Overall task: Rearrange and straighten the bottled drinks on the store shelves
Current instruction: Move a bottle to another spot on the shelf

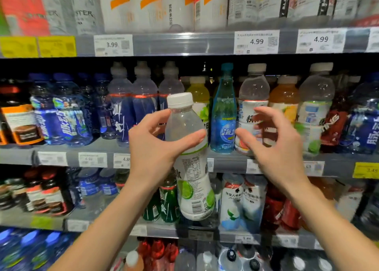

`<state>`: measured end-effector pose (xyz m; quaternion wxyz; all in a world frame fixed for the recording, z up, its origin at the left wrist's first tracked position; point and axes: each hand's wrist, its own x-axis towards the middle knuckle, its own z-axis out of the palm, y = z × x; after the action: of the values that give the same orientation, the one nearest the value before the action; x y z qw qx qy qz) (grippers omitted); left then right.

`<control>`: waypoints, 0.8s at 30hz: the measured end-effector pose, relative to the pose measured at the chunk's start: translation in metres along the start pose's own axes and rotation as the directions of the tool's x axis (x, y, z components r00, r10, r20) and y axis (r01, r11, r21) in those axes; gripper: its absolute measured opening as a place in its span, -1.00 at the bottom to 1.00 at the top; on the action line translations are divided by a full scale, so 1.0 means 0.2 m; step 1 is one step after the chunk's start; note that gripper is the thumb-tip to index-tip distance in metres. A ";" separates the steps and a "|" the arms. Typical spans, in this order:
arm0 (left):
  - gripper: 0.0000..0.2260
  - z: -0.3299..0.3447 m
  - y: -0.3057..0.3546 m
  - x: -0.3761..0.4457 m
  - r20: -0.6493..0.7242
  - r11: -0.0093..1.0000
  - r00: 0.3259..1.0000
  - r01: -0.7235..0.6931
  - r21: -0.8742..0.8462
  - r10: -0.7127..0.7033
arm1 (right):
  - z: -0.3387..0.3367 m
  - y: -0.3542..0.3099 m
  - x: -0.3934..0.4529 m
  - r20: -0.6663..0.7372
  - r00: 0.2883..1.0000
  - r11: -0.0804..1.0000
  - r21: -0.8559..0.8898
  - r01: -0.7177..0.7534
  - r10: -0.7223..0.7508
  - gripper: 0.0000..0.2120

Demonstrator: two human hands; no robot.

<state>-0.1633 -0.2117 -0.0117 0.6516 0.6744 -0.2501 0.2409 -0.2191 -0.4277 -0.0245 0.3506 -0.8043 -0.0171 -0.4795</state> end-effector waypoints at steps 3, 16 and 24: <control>-0.48 -0.07 0.01 -0.07 0.036 0.999 0.999 -0.008 0.051 0.006 | 0.14 -0.21 -0.17 0.489 0.872 0.954 0.275 -0.119 -0.033 -0.23; -0.36 -0.59 -0.30 -0.36 0.029 0.930 0.993 0.096 0.355 -0.114 | 0.78 -0.34 -0.59 0.545 0.836 0.890 0.407 -0.203 -0.059 -0.35; -0.66 -1.00 -0.74 -0.55 -0.128 0.877 0.905 0.424 0.225 -0.405 | 1.09 -0.23 -0.87 0.554 0.832 0.926 0.301 -0.229 0.026 -0.34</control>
<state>-0.1497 -0.0047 -0.1892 0.6080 0.7783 -0.0427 0.1507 -0.1643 -0.2120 -0.2006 0.5024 -0.8290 -0.1468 -0.1971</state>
